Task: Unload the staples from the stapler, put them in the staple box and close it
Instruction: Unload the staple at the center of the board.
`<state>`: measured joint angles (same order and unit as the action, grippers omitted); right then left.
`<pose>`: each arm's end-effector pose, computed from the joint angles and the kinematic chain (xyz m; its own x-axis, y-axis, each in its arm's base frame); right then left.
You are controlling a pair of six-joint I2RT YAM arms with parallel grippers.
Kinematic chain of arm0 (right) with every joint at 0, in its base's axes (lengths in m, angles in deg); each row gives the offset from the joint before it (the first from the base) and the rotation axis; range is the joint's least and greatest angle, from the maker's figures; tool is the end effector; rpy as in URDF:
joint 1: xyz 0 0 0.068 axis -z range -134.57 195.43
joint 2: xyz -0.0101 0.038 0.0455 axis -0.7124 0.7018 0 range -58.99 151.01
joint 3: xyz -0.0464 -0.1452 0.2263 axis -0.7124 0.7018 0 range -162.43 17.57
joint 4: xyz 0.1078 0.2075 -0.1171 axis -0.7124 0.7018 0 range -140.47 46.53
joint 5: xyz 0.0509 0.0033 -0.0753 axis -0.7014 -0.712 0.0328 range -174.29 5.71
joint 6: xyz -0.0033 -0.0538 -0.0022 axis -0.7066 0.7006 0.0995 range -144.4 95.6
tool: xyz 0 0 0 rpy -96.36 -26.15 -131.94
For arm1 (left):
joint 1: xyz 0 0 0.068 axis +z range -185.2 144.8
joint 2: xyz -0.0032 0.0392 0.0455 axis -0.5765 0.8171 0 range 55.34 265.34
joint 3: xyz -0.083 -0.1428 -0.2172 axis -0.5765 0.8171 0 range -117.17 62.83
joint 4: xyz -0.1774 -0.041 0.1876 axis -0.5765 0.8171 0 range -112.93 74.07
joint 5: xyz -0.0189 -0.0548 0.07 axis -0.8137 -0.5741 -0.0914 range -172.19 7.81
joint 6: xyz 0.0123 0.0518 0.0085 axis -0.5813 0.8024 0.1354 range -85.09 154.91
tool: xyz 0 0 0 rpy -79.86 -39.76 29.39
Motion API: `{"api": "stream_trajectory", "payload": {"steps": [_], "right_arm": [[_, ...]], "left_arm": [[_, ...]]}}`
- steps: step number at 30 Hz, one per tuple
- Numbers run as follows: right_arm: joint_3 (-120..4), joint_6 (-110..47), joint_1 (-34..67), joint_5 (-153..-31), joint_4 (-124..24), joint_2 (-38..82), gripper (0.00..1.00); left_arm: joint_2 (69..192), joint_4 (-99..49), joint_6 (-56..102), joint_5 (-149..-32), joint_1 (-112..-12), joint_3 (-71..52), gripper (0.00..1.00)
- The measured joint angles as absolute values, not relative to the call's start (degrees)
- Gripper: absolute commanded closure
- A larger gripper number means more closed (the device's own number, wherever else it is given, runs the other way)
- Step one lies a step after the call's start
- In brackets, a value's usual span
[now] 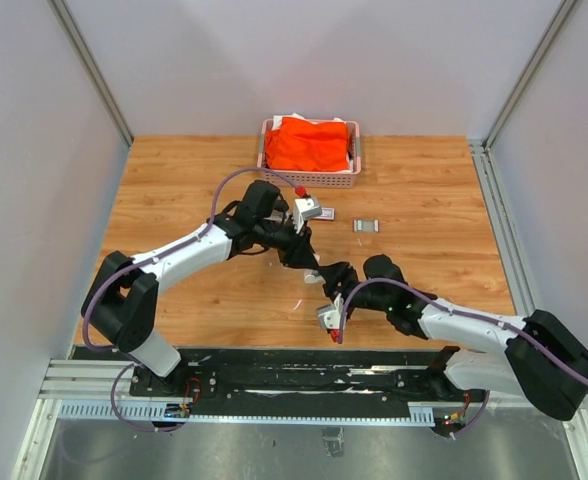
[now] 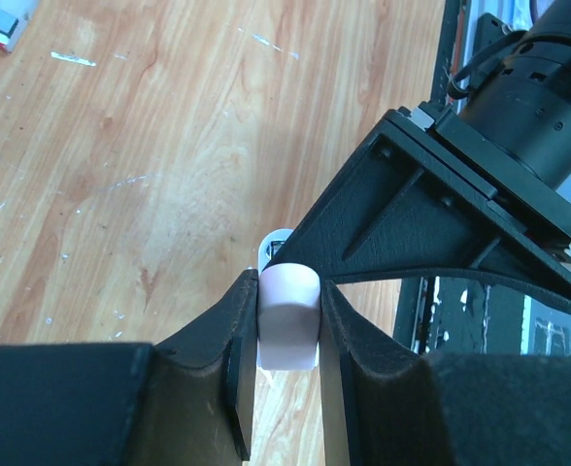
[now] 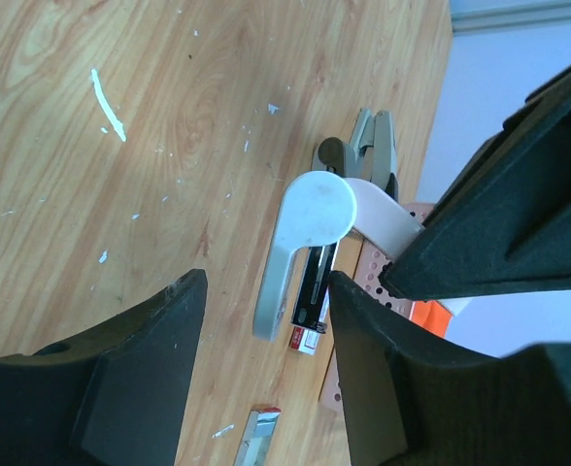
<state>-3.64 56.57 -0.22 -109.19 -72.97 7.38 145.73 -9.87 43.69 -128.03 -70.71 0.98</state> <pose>0.1485 0.1732 0.1830 0.8666 -0.3949 -0.3050 -0.4102 -0.2160 -0.8860 0.2615 -0.2180 0.2476 -0.4057 0.4201 -0.8117 0.9140 0.1937 -0.3565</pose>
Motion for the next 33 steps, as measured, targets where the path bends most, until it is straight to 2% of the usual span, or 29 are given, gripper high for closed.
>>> {"api": "stream_trajectory", "payload": {"steps": [16,24,33], "right_arm": [[-9.61,39.24,-3.91,-101.76,-78.50,14.59,0.48],[-12.91,28.29,-7.10,-93.17,-80.29,17.89,0.54],[-18.70,17.10,-9.35,-83.47,-78.15,20.93,0.48]], "left_arm": [[139.88,-25.01,29.35,-118.79,-69.11,9.42,1.00],[138.61,-28.93,23.67,-113.76,-67.85,11.19,1.00],[137.82,-32.31,20.58,-110.00,-67.08,12.07,1.00]]}}
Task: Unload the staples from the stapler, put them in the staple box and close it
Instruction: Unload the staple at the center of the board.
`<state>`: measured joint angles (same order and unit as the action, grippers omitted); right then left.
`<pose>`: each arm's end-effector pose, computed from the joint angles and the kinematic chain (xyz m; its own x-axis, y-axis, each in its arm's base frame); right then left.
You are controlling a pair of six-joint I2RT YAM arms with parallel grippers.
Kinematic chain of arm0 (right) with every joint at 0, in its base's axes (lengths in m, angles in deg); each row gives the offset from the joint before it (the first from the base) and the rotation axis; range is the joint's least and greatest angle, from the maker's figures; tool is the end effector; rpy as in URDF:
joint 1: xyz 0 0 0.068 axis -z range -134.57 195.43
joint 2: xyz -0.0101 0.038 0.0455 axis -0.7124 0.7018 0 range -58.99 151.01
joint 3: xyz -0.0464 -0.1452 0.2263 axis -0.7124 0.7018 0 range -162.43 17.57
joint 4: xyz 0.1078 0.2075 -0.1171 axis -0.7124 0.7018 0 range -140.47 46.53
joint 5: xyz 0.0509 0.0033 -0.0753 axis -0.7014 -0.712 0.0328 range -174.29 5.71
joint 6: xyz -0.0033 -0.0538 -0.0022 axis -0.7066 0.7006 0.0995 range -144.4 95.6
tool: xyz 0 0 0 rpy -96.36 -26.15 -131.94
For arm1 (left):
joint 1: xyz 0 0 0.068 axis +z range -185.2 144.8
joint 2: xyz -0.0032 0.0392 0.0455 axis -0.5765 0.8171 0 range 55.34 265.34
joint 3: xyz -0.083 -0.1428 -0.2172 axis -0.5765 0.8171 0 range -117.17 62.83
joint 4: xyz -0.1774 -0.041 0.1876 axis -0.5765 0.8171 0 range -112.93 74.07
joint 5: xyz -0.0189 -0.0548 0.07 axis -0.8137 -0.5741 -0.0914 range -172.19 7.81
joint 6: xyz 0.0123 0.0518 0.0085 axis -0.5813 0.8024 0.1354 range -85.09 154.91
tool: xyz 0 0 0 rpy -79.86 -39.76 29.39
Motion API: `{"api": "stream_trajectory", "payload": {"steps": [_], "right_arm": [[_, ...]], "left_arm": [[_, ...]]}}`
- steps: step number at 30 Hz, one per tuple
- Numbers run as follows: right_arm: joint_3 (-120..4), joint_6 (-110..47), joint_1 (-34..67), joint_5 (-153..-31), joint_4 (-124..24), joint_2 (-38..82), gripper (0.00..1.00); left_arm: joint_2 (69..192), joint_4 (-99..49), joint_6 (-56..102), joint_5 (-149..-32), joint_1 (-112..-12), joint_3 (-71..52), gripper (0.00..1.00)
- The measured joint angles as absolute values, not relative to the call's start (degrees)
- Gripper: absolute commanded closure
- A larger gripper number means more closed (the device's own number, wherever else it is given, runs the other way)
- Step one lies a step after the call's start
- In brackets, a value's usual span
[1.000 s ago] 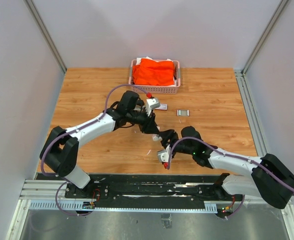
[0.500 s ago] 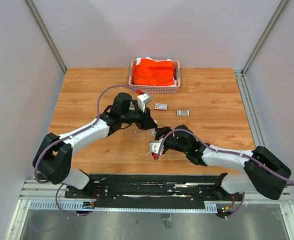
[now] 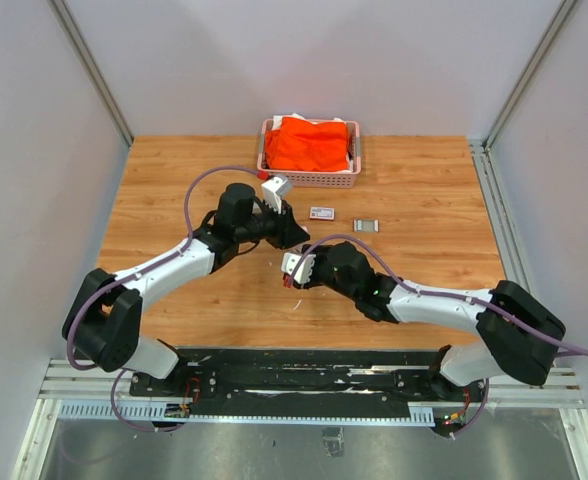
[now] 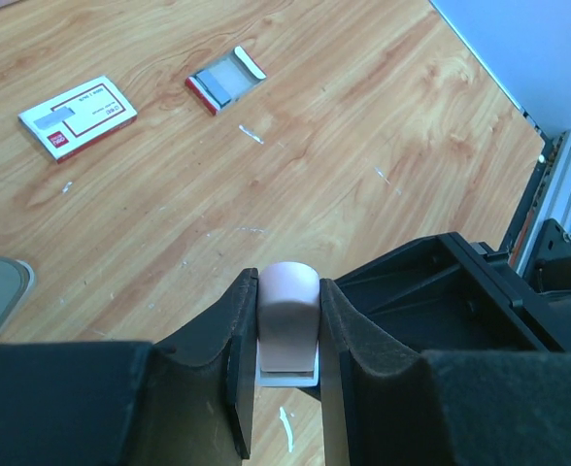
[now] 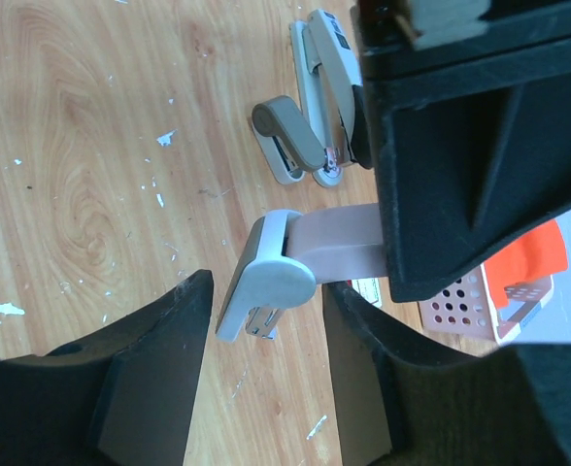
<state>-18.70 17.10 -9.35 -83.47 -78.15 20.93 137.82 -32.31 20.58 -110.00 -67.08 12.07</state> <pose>0.1723 0.2430 0.2176 0.4173 -0.5577 -0.7175 -0.7109 0.2915 -0.6401 0.2654 -0.1846 0.2574 -0.5191 0.0650 -0.8523 0.7277 0.5567 -0.4007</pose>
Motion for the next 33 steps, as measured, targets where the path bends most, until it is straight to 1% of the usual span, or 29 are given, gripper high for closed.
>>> {"api": "stream_trajectory", "payload": {"steps": [5,15,21,28,33], "right_arm": [[-19.44,15.66,-9.33,-82.81,-76.31,19.84,0.47],[-17.76,16.05,-8.33,-86.48,-75.02,17.65,0.44],[-17.23,15.53,-3.89,-89.65,-74.39,15.10,0.40],[-17.17,15.00,3.17,-99.64,-68.82,9.59,0.38],[-18.33,15.48,10.89,-109.78,-58.46,5.48,0.37]], "left_arm": [[137.82,-32.95,21.15,-110.48,-67.10,12.20,1.00],[138.00,-33.82,24.02,-112.14,-67.15,14.25,1.00],[139.02,-34.50,23.49,-112.03,-67.15,14.49,1.00],[141.97,-32.38,23.45,-111.57,-67.15,14.12,1.00],[143.61,-26.81,25.72,-111.27,-67.19,10.25,1.00]]}}
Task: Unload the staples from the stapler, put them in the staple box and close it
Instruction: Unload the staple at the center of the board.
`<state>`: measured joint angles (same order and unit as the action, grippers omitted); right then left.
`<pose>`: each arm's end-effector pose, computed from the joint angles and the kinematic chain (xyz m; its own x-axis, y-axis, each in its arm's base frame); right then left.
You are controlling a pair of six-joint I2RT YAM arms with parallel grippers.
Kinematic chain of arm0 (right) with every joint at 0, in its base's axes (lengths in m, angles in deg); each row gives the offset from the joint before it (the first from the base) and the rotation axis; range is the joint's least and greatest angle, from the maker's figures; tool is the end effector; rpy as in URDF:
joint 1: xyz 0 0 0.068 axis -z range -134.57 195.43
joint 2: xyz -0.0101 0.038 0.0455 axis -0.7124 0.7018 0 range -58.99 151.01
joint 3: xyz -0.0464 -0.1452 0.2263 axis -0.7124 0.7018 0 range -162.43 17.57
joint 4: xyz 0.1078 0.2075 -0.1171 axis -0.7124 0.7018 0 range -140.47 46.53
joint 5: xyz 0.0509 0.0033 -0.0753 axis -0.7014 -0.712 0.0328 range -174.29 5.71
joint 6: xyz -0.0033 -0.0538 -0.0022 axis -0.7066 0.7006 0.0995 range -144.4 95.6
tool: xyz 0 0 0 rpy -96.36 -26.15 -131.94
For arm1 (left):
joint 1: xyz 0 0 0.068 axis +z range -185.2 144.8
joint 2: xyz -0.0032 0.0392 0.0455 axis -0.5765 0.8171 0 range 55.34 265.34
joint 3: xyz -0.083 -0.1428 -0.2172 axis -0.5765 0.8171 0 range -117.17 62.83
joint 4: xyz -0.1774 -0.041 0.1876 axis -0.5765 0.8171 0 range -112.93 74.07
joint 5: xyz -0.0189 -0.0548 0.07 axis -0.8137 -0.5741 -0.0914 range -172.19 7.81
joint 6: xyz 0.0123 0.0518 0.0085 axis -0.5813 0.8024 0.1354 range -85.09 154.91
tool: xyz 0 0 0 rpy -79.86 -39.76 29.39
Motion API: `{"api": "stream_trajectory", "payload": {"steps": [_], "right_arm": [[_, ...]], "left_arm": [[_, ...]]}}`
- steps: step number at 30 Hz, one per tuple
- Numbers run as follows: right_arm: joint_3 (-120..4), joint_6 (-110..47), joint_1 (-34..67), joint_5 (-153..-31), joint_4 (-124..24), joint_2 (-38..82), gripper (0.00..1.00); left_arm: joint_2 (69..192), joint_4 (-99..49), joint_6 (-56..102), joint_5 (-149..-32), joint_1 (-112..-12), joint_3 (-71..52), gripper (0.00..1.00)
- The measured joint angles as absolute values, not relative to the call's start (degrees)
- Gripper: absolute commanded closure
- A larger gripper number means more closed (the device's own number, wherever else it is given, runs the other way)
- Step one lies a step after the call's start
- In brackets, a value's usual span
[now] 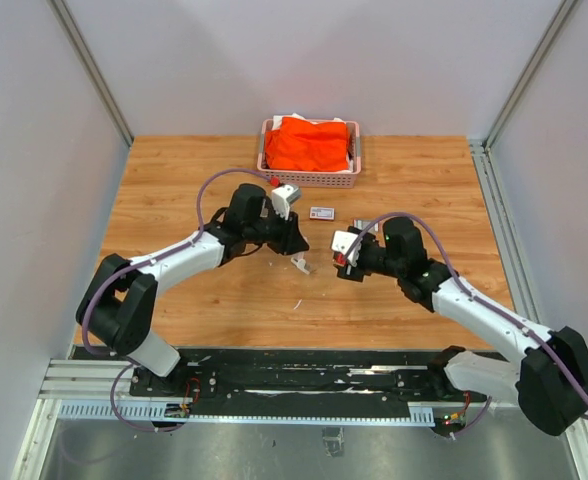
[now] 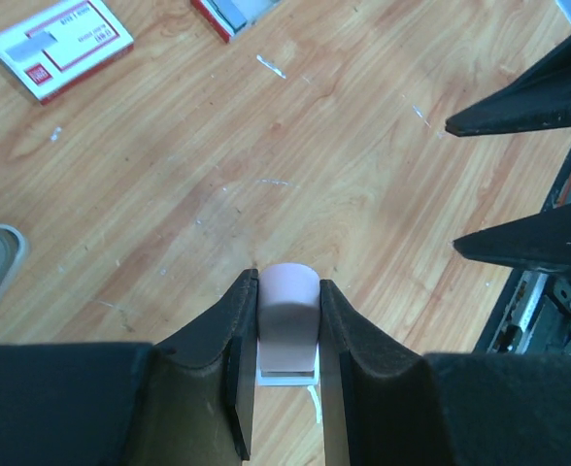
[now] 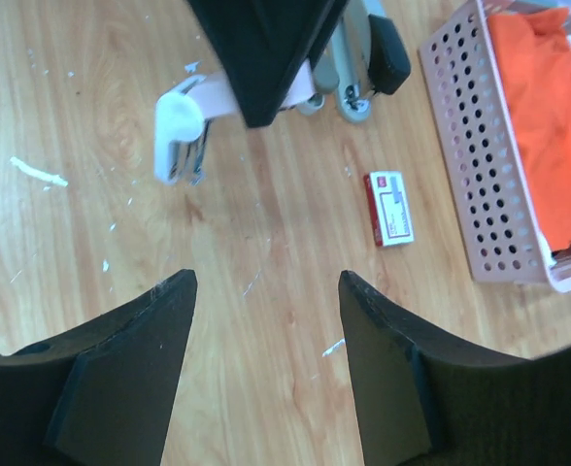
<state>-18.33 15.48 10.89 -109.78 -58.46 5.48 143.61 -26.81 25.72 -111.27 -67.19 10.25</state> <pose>0.1969 0.1540 0.2500 0.3189 -0.4831 -0.8154 -0.8330 0.2676 -0.4843 0.2752 -0.1923 0.2278 -0.5712 0.1922 -0.7980 0.7314 0.5604 -0.3886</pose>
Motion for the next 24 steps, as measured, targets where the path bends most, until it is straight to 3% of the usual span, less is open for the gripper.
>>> {"api": "stream_trajectory", "payload": {"steps": [16,24], "right_arm": [[-18.79,18.39,27.17,-123.16,-36.95,-2.48,0.37],[-21.82,19.61,32.39,-125.26,-30.31,-5.32,0.37]], "left_arm": [[148.51,0.71,43.69,-100.36,-75.67,-10.38,1.00],[150.74,9.59,49.72,-91.97,-80.35,-14.34,1.00]]}}
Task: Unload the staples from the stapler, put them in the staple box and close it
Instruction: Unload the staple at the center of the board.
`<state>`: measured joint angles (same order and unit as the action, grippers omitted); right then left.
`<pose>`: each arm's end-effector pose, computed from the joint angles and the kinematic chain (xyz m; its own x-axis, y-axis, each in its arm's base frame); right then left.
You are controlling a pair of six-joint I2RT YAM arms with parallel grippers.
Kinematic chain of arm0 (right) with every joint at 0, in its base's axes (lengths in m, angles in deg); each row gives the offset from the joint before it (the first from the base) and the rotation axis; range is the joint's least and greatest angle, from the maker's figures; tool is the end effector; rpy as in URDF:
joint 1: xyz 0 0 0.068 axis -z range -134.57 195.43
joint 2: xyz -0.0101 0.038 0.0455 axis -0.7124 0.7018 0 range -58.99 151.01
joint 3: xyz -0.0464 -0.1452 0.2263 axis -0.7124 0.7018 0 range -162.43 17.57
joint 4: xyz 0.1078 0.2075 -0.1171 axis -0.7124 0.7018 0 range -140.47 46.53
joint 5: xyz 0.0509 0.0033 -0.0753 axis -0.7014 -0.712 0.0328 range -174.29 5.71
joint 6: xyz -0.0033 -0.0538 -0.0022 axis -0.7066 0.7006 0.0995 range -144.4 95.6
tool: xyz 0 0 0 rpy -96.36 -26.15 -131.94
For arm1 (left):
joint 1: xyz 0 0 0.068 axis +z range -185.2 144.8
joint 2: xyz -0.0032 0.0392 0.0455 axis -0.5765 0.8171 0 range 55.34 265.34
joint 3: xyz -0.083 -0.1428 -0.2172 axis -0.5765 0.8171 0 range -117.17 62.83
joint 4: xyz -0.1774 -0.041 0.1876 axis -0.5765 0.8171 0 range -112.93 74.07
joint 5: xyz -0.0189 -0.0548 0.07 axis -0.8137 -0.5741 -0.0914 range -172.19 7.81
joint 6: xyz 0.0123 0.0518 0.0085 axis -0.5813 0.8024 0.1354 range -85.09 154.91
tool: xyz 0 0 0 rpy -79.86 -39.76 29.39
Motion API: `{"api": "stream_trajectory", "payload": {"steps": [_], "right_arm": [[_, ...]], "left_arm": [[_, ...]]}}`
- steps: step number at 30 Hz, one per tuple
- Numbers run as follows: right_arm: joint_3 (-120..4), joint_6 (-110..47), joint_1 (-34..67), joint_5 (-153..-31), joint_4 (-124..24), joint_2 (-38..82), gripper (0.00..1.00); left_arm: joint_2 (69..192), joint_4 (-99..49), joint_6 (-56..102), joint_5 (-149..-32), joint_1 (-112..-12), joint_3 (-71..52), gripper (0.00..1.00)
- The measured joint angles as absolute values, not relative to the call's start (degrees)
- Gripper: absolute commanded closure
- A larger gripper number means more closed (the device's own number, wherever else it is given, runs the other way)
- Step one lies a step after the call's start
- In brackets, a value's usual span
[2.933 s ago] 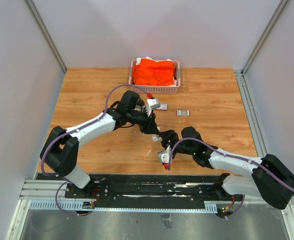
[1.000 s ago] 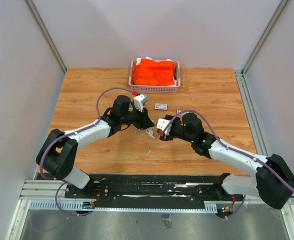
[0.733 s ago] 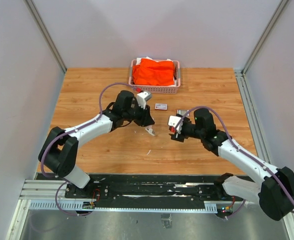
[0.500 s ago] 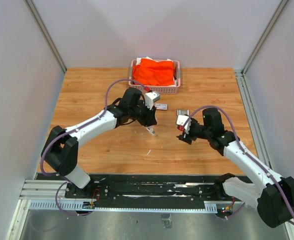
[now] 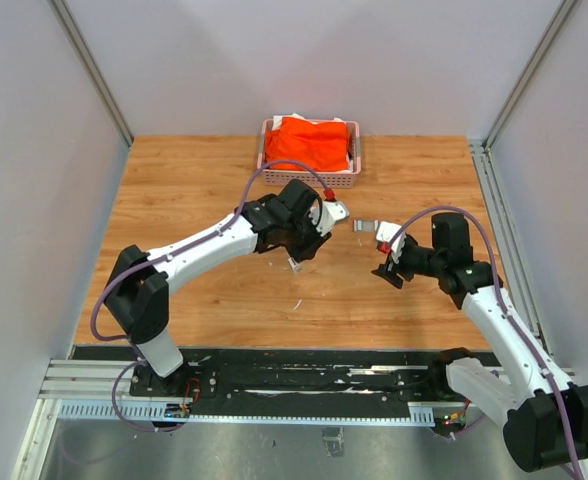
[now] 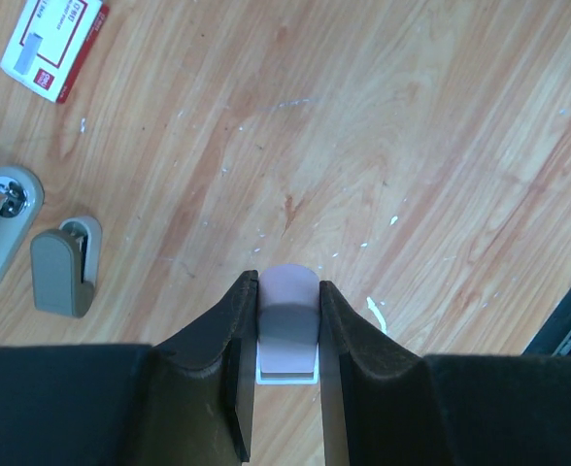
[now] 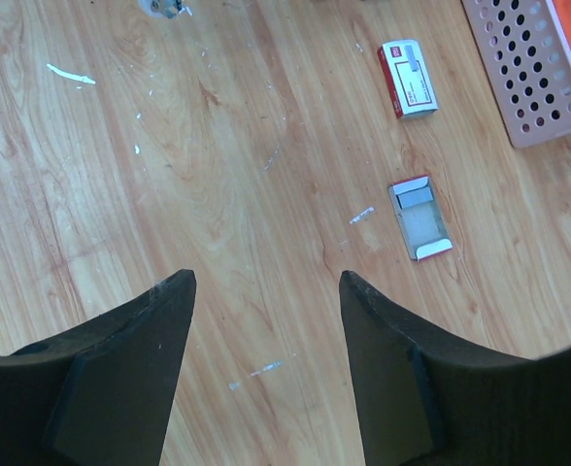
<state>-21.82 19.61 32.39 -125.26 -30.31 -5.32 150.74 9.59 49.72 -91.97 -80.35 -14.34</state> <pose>0.1887 0.0675 0.2669 0.0883 -0.5180 -0.8508 -0.8841 0.3527 -0.3065 0.2533 -0.2632 0.2723 -0.3301 0.6889 -0.6453 0.8883 0.4580 0.0346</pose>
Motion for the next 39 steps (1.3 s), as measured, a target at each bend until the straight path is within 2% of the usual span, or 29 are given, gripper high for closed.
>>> {"api": "stream_trajectory", "payload": {"steps": [13,26,39], "right_arm": [[-23.44,28.29,34.27,-124.12,-15.81,-9.47,0.37],[-25.30,30.45,38.49,-120.38,-10.98,-11.52,0.36],[-27.86,34.67,41.09,-118.22,-4.97,-12.49,0.36]], "left_arm": [[159.87,17.02,53.02,-82.77,-85.62,-22.07,1.00],[166.41,24.23,55.88,-72.03,-90.12,-30.86,1.00],[170.28,28.03,59.12,-57.72,-93.40,-31.47,1.00]]}}
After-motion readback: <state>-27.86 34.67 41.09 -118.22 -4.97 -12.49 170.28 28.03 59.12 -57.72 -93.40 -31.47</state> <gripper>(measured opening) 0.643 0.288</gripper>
